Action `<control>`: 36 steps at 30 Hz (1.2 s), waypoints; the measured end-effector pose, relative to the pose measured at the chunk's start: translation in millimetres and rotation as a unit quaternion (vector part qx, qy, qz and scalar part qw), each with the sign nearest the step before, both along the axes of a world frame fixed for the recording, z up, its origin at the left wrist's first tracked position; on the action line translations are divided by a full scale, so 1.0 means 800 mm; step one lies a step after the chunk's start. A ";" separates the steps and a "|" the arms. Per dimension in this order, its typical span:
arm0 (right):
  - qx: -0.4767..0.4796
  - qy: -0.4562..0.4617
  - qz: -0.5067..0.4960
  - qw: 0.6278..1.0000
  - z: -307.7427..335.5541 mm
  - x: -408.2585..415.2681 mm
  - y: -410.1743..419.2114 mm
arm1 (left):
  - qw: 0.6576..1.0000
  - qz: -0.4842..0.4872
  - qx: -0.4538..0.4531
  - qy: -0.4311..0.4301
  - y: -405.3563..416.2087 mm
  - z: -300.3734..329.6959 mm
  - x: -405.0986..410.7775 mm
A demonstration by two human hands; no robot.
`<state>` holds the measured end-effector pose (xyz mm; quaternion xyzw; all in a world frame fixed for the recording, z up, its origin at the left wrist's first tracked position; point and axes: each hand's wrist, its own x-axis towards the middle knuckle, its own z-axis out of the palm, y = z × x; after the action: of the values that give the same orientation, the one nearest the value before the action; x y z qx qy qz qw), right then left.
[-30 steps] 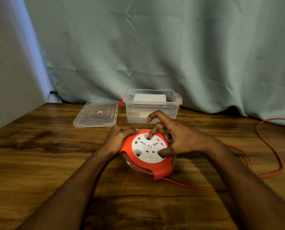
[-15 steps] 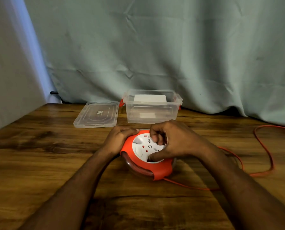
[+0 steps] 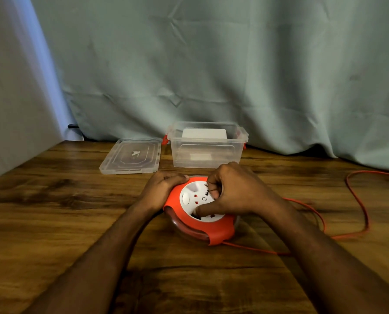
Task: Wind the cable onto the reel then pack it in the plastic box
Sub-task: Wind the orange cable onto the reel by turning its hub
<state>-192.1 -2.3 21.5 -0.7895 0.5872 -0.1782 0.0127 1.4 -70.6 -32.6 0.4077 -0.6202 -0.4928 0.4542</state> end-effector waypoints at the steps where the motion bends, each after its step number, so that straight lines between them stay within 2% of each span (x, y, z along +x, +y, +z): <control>1: 0.003 -0.002 -0.002 1.000 0.000 0.001 0.000 | 1.000 -0.001 0.001 0.001 0.001 0.000 0.000; 8: 0.048 -0.038 0.039 0.997 0.000 -0.004 -0.003 | 1.000 0.006 -0.008 0.001 0.003 0.002 0.000; 14: 0.098 -0.153 0.153 0.971 0.005 -0.035 -0.016 | 1.000 0.013 -0.009 0.004 -0.001 0.000 0.000; 25: 0.130 -0.116 0.197 0.965 -0.002 -0.043 -0.024 | 1.000 -0.010 -0.022 -0.005 -0.002 -0.002 0.001; 33: 0.136 -0.121 0.163 0.970 0.006 -0.036 -0.007 | 1.000 -0.018 -0.013 -0.011 -0.004 -0.003 0.001; 36: 0.111 -0.078 0.141 0.981 0.008 -0.030 -0.003 | 1.000 -0.020 -0.003 -0.015 -0.004 -0.003 0.002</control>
<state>-216.0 -4.5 27.9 -0.8414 0.4836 -0.1697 0.1712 2.6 -73.7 -34.6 0.4009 -0.6364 -0.4938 0.4364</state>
